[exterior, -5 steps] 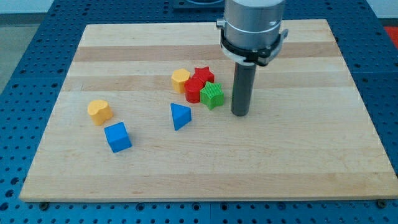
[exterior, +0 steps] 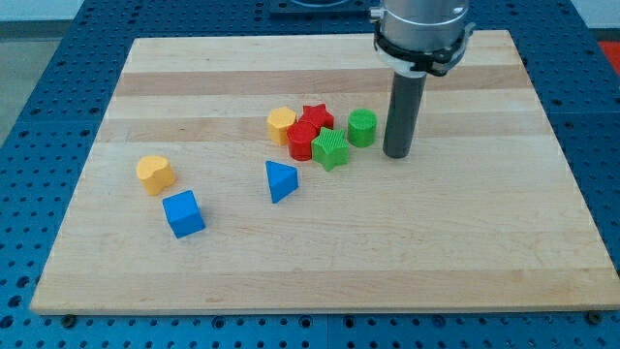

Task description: Place the green circle to the right of red star

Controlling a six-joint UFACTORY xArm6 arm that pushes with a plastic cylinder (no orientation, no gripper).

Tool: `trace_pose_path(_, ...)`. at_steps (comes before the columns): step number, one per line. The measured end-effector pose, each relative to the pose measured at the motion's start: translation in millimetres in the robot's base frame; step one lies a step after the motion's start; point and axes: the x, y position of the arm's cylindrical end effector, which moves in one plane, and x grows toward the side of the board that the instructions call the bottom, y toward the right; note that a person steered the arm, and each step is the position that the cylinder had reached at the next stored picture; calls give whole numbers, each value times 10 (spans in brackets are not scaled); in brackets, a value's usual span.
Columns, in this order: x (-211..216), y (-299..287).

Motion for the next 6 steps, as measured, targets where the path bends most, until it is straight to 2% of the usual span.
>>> trace_pose_path(2,-81,-571)
trace_pose_path(3,178,-364)
trace_pose_path(4,844,-477)
trace_pose_path(5,1063,-975)
trace_pose_path(6,770,-1300)
